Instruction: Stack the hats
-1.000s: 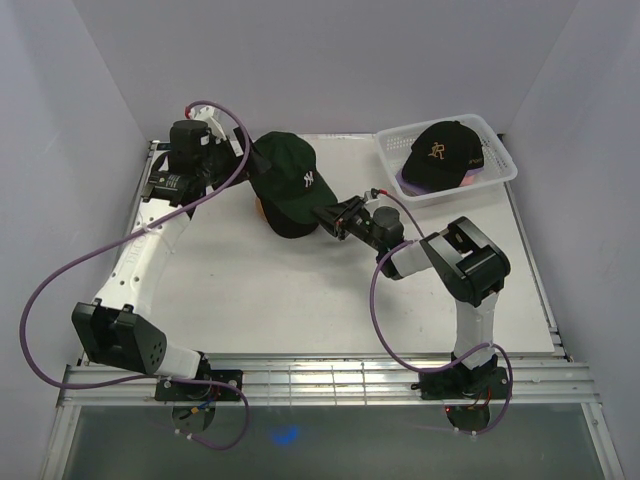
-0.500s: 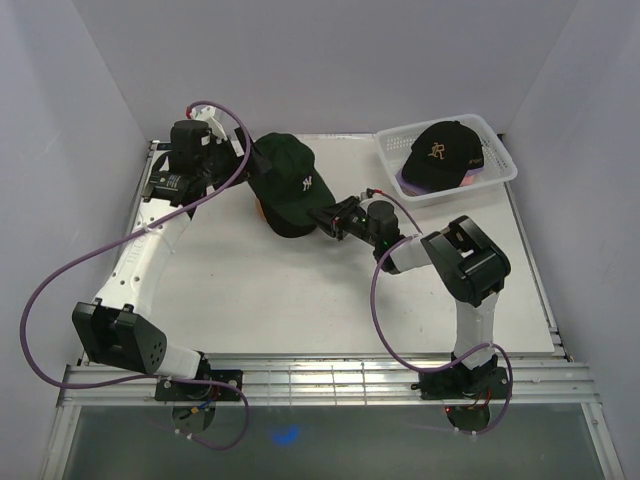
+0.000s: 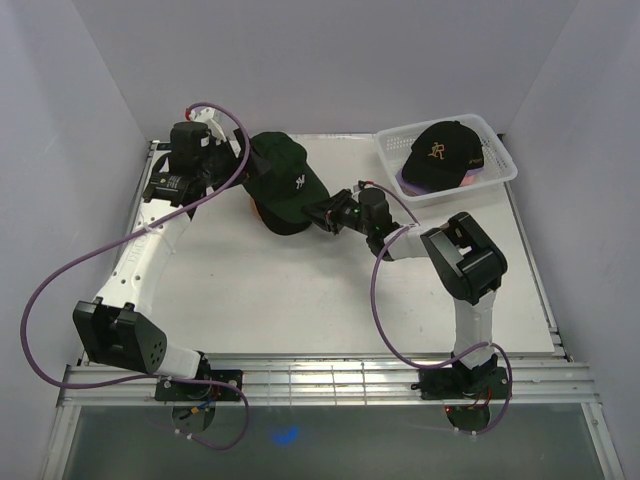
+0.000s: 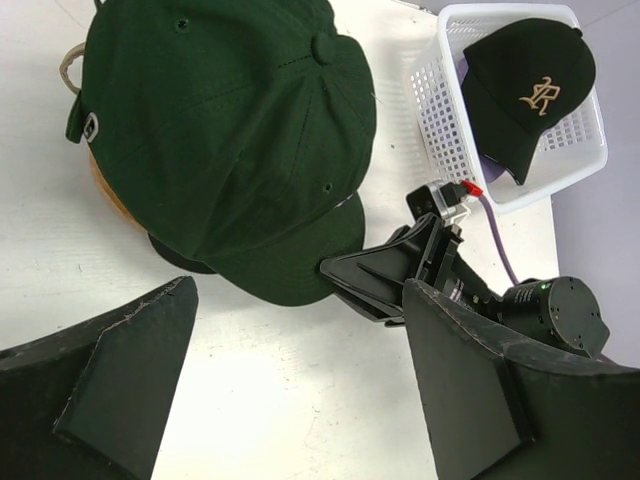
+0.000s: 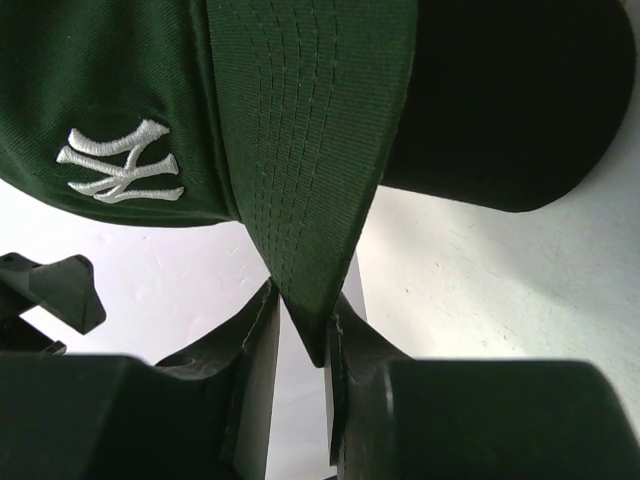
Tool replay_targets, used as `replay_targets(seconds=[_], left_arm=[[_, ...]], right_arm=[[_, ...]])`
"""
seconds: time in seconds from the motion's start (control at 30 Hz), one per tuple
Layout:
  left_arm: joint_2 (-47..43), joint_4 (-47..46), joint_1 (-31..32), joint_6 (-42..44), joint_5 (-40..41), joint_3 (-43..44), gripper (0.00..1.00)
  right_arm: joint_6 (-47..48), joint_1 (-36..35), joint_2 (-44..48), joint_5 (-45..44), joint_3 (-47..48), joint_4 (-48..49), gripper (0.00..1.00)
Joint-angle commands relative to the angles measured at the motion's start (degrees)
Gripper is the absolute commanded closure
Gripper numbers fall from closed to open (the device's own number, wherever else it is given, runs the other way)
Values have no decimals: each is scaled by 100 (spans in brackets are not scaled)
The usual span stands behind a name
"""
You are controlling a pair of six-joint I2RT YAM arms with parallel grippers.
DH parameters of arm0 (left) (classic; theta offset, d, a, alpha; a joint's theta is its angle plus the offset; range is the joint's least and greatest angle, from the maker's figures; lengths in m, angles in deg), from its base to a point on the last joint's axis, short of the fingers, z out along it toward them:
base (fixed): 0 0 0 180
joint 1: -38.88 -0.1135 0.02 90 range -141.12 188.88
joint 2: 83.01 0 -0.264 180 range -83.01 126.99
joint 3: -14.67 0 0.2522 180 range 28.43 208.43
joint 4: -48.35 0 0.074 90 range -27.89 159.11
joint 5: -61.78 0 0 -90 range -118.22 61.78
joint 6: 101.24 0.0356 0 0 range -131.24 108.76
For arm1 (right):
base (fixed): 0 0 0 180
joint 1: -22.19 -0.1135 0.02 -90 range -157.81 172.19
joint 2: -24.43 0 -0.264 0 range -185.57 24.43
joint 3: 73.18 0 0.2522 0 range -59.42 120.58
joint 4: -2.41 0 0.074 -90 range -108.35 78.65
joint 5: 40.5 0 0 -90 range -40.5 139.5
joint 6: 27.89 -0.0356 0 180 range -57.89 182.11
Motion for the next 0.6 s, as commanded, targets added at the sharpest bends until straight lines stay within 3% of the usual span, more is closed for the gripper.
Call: replay_targets(seconds=[0.0, 0.13, 0.33, 0.57], left_arm=[[-70, -63, -48, 59, -56, -36, 6], [-70, -54, -74, 59, -56, -27, 6], [-79, -45, -92, 50, -65, -36, 6], [-123, -63, -100, 50, -73, -54, 7]], right_arm=[[400, -100, -391, 164, 121, -1882, 90], [471, -100, -453, 156, 218, -2068, 70], [585, -100, -514, 164, 341, -2384, 59], [752, -92, -488, 111, 455, -2621, 57]])
